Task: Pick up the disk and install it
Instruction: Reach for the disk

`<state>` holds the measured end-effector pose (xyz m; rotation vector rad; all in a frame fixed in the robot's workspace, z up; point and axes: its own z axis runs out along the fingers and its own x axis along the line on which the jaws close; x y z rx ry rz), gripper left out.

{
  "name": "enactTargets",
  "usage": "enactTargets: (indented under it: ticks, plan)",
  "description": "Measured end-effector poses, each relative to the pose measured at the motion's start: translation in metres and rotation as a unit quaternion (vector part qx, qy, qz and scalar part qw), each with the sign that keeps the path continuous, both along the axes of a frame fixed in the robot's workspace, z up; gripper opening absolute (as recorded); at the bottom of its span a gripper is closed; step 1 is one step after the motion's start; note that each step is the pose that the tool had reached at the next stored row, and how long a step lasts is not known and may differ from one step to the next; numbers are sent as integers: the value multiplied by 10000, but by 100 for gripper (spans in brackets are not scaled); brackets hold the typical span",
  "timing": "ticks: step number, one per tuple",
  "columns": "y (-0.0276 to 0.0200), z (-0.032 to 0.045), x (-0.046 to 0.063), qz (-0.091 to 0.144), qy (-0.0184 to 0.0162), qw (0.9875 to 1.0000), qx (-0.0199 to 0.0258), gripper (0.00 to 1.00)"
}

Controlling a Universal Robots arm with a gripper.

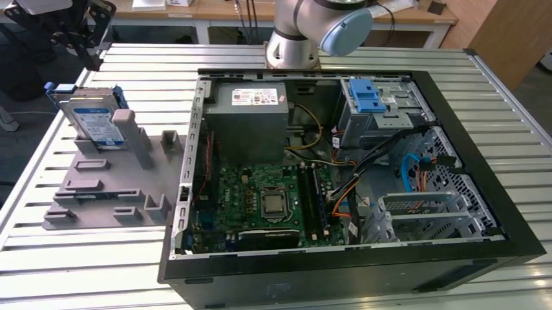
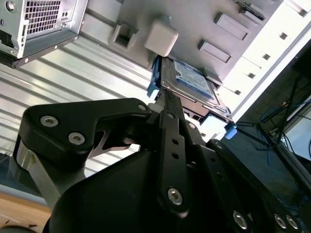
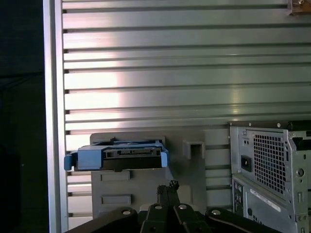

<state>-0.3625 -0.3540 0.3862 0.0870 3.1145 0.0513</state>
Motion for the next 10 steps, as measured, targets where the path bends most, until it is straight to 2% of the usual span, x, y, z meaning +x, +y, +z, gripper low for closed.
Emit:
enactTargets:
  ticks: [10]
  plan:
    - [27, -24, -207, 0, 0, 10000, 0, 11]
